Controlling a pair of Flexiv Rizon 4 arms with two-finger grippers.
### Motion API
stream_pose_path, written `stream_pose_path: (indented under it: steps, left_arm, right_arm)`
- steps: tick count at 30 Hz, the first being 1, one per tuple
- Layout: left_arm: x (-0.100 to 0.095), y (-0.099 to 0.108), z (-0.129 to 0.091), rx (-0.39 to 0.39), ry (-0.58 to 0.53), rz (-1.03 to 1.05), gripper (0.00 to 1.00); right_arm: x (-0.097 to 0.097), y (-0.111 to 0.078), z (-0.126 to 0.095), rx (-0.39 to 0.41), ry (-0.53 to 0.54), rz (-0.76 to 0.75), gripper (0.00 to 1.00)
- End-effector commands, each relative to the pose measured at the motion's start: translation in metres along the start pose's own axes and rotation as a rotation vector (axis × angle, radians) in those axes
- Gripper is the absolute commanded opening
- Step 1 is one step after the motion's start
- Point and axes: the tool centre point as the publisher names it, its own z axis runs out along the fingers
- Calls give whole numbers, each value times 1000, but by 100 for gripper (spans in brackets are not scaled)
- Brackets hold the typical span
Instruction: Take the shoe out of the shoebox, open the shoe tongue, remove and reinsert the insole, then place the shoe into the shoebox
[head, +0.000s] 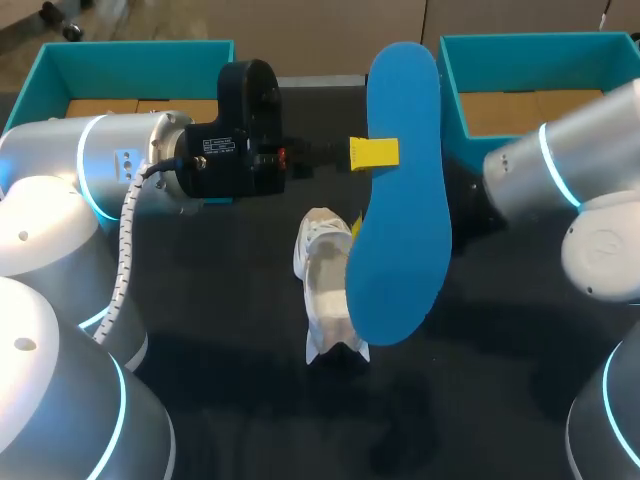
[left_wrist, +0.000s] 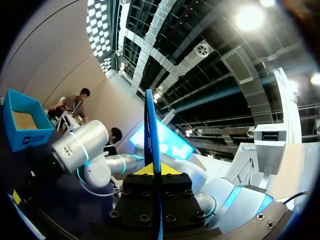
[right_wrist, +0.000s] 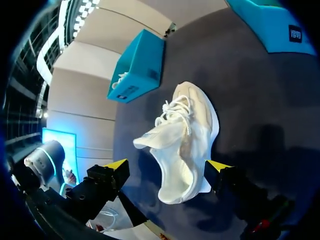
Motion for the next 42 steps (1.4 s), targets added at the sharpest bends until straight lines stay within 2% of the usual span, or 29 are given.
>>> stream_pose_path:
  steps: [1,7,10,15,19,24,32,42]
  left_arm:
    - [4,2,6,12,-8,0,0]
    - [4,2,6,12,-8,0,0]
    - [4,2,6,12,-8,0,0]
    - [4,2,6,12,-8,0,0]
    - [4,2,6,12,-8,0,0]
    - [4,2,6,12,-8,0,0]
    - [4,2,6,12,-8,0,0]
    - [4,2,6,12,-8,0,0]
  right_arm:
    - [3,0,-16,8,24,8,100]
    - [21,9,-37,-30,133,5,100]
    - [29,11,-46,-10,200,22,100]
    - [32,12,-58,-24,365,45,100]
    - [31,12,-66,-27,414,35,100]
    - [29,13,-74,-28,437,25,100]
    - [42,17,-89,-28,471,11,100]
    - [44,18,-90,-23,474,10,100]
